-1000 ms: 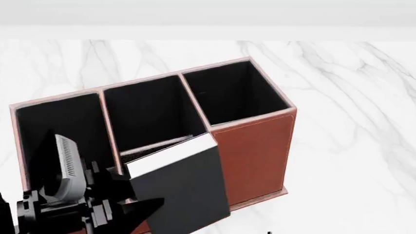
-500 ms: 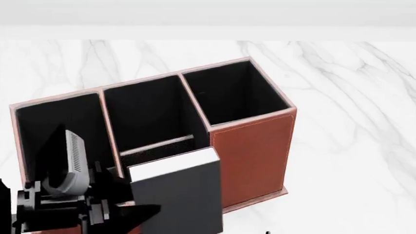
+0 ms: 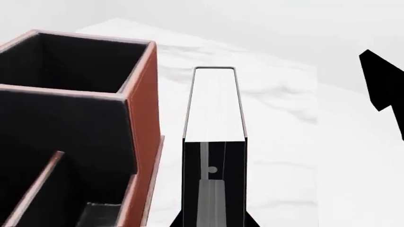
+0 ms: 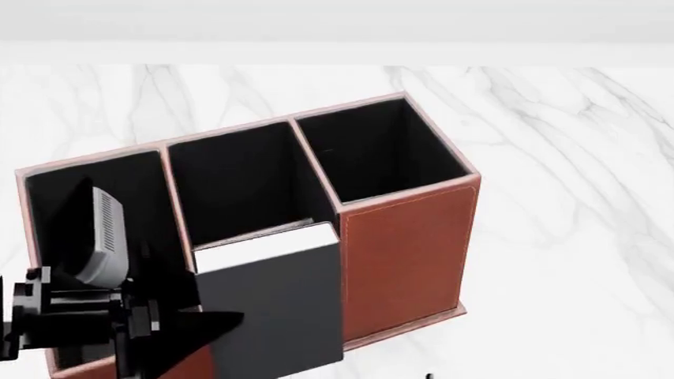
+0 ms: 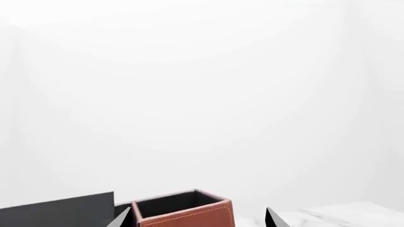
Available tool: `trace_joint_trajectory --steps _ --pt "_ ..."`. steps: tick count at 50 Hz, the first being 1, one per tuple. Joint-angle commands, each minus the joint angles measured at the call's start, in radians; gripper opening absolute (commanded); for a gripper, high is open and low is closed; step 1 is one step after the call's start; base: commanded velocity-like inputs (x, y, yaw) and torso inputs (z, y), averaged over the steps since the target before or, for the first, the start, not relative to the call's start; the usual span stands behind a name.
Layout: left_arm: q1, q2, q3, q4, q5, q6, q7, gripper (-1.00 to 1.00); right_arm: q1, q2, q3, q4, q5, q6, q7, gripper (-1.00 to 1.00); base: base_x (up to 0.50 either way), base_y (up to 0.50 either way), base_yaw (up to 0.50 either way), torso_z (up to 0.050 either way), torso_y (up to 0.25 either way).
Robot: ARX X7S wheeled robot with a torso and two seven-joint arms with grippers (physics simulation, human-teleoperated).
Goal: Pick up the book and place it in the back compartment of the caddy.
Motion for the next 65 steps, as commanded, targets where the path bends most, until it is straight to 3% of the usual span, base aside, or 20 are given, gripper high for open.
trace_joint_trajectory --steps 1,13,28,49,65 --pt "-0.019 0.003 -0.042 0.003 0.012 0.040 -0.018 -1.00 0.007 0.001 -0.006 0.009 0.001 0.001 0.000 1.00 0.00 0.00 0.00 0.000 0.000" --pt "-0.071 0.043 -0.010 -0.039 0.073 -0.016 -0.078 -1.00 0.013 0.001 -0.010 0.017 0.004 0.002 0.002 1.00 0.00 0.00 0.00 0.000 0.001" --pt "-0.146 0.075 -0.001 -0.133 0.098 -0.050 -0.017 -1.00 0.022 0.002 -0.014 0.028 0.006 0.004 0.006 1.00 0.00 0.00 0.00 0.000 0.001" --pt "-0.177 0.160 -0.012 -0.357 0.116 0.006 0.133 -1.00 0.024 0.004 -0.019 0.030 0.002 0.004 0.013 1.00 0.00 0.00 0.00 0.000 0.001" --pt "-0.187 0.304 -0.019 -0.666 0.148 0.115 0.306 -1.00 0.028 0.006 -0.025 0.036 0.001 0.003 0.015 1.00 0.00 0.00 0.00 0.000 0.001"
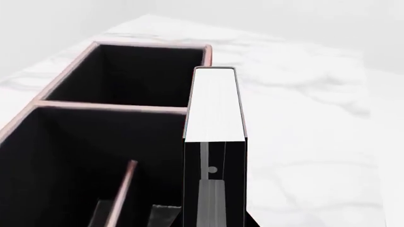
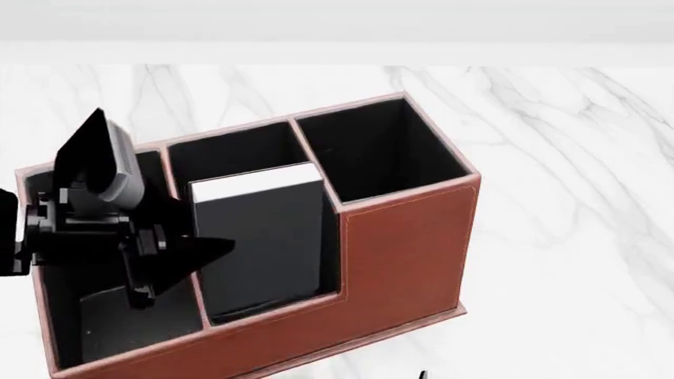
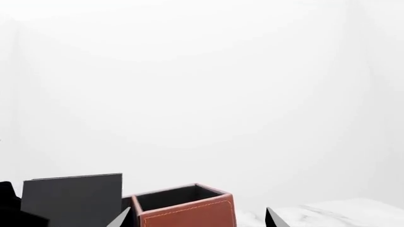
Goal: Pick up the book and place it in the back compartment of the caddy.
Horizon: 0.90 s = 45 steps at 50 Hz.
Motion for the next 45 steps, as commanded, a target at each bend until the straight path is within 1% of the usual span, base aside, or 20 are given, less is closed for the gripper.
trace_joint_trajectory --steps 1,7,20,27,29,33,39,45 --pt "-0.027 0.095 -0.053 -0.193 -0.011 0.061 0.103 -1.00 0.003 0.002 -0.003 0.004 0.000 -0.002 0.002 1.00 0.00 0.00 0.00 0.000 0.000" --pt "-0.034 0.129 -0.057 -0.285 0.000 0.094 0.137 -1.00 0.002 0.003 -0.005 0.005 0.001 -0.004 0.004 1.00 0.00 0.00 0.00 0.002 0.002" --pt "-0.024 0.141 -0.059 -0.304 0.012 0.126 0.132 -1.00 0.006 0.006 -0.008 0.008 0.006 -0.003 0.006 1.00 0.00 0.00 0.00 0.000 0.001" --pt "-0.016 0.168 -0.056 -0.355 0.028 0.160 0.139 -1.00 0.009 0.006 -0.010 0.014 0.006 -0.005 0.007 1.00 0.00 0.00 0.00 0.000 0.001" --pt "-0.013 0.174 -0.054 -0.368 0.037 0.174 0.127 -1.00 0.009 0.006 -0.010 0.013 0.005 -0.004 0.008 1.00 0.00 0.00 0.00 0.000 0.000" --pt "0.006 0.146 -0.048 -0.303 0.048 0.179 0.073 -1.00 0.009 0.005 -0.013 0.016 0.003 -0.005 0.008 1.00 0.00 0.00 0.00 0.000 0.003" --pt "0.012 0.147 -0.049 -0.305 0.057 0.196 0.055 -1.00 0.010 0.007 -0.013 0.014 0.004 -0.005 0.010 1.00 0.00 0.00 0.00 0.002 0.002" --pt "0.028 0.131 -0.042 -0.270 0.079 0.215 -0.001 -1.00 0.013 0.007 -0.016 0.018 0.003 -0.004 0.011 1.00 0.00 0.00 0.00 0.000 0.000"
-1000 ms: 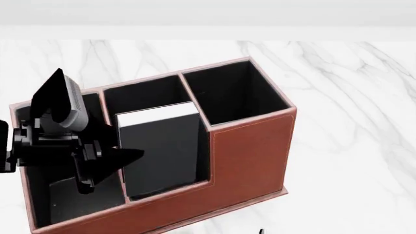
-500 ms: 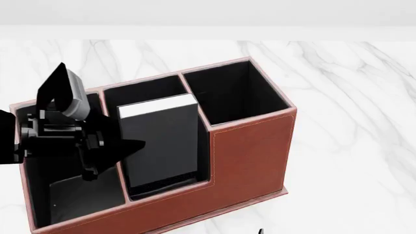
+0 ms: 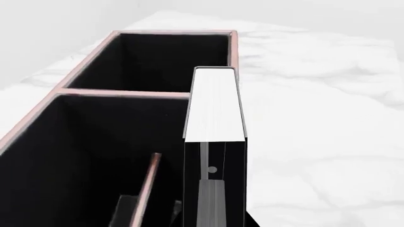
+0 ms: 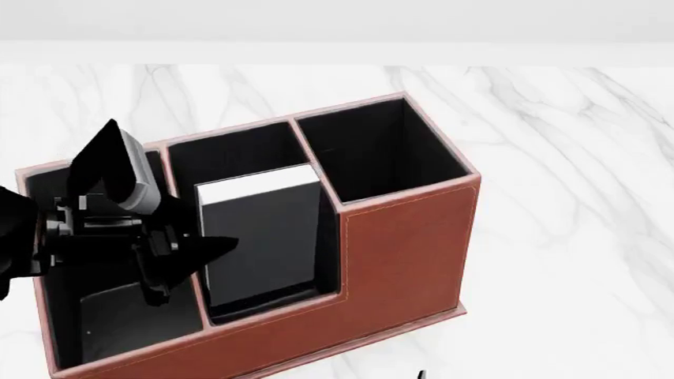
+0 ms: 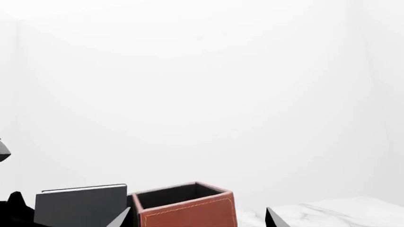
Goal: Pick up the book and place it in the back compartment of the caddy.
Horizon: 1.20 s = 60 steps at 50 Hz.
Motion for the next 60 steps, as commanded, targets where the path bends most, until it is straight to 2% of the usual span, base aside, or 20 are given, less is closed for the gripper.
trace_joint_trajectory --steps 1,11,17,23,31,39,60 --pt "0.014 -0.012 -0.067 0.052 0.015 0.032 -0.071 -1.00 0.004 0.001 -0.004 0.005 -0.001 0.000 0.002 1.00 0.00 0.00 0.00 0.000 0.010" --pt "0.035 -0.008 -0.072 0.050 0.030 0.080 -0.090 -1.00 0.005 0.003 -0.007 0.005 0.001 0.000 0.004 1.00 0.00 0.00 0.00 0.000 0.001" --pt "0.043 0.049 -0.081 -0.072 0.040 0.150 -0.035 -1.00 0.006 0.003 -0.009 0.008 -0.001 -0.001 0.005 1.00 0.00 0.00 0.00 0.000 0.002" --pt "0.026 0.152 -0.097 -0.300 0.054 0.236 0.053 -1.00 0.006 0.005 -0.009 0.008 0.004 -0.003 0.006 1.00 0.00 0.00 0.00 0.000 0.000" --pt "0.044 0.164 -0.168 -0.306 0.131 0.227 0.059 -1.00 0.007 0.006 -0.011 0.009 0.004 -0.003 0.008 1.00 0.00 0.00 0.00 0.001 0.001" --pt "0.061 0.172 -0.273 -0.306 0.243 0.215 0.061 -1.00 0.009 0.008 -0.013 0.012 0.005 -0.004 0.009 1.00 0.00 0.00 0.00 0.000 0.001" --pt "0.102 0.196 -0.709 -0.306 0.652 0.180 0.073 -1.00 0.012 0.009 -0.018 0.016 0.003 -0.005 0.014 1.00 0.00 0.00 0.00 0.000 0.001"
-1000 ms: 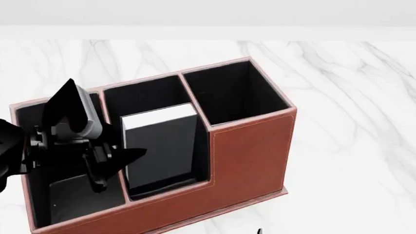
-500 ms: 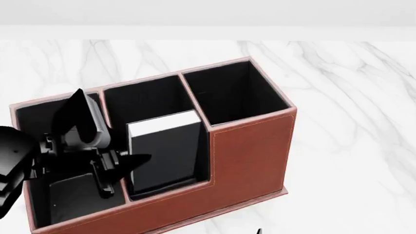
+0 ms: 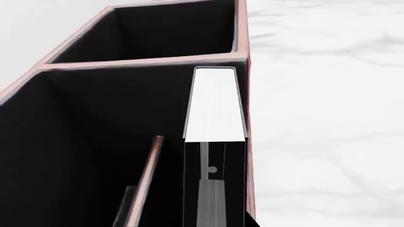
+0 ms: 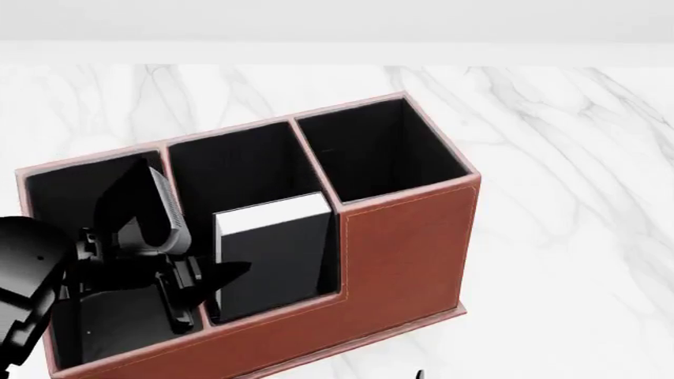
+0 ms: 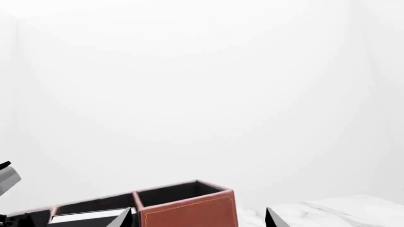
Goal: Pick up the book and place it in the back compartment of the caddy.
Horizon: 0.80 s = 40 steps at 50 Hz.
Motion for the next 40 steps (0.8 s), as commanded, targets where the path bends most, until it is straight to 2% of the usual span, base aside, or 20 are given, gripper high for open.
trace_joint_trajectory --steps 1,15,37,38,40 --pt "0.009 0.017 -0.317 0.001 0.178 -0.015 0.000 -1.00 0.002 0.001 -0.004 0.004 0.001 -0.002 0.002 1.00 0.00 0.00 0.00 0.000 0.000" --pt "0.025 0.022 -0.478 0.001 0.326 -0.023 0.022 -1.00 0.002 0.003 -0.006 0.002 -0.001 -0.001 0.007 1.00 0.00 0.00 0.00 0.001 0.001" --pt "0.042 0.039 -0.535 0.000 0.409 -0.093 0.041 -1.00 0.006 0.008 -0.008 0.003 0.005 0.001 0.012 1.00 0.00 0.00 0.00 0.000 0.001" --pt "0.041 0.038 -0.540 0.000 0.409 -0.089 0.032 1.00 0.007 0.008 -0.008 0.005 0.009 0.001 0.012 1.00 0.00 0.00 0.00 0.000 0.000" --pt "0.037 0.038 -0.546 0.001 0.408 -0.089 0.044 1.00 0.008 0.007 -0.009 0.007 0.007 0.000 0.012 1.00 0.00 0.00 0.00 0.000 0.000"
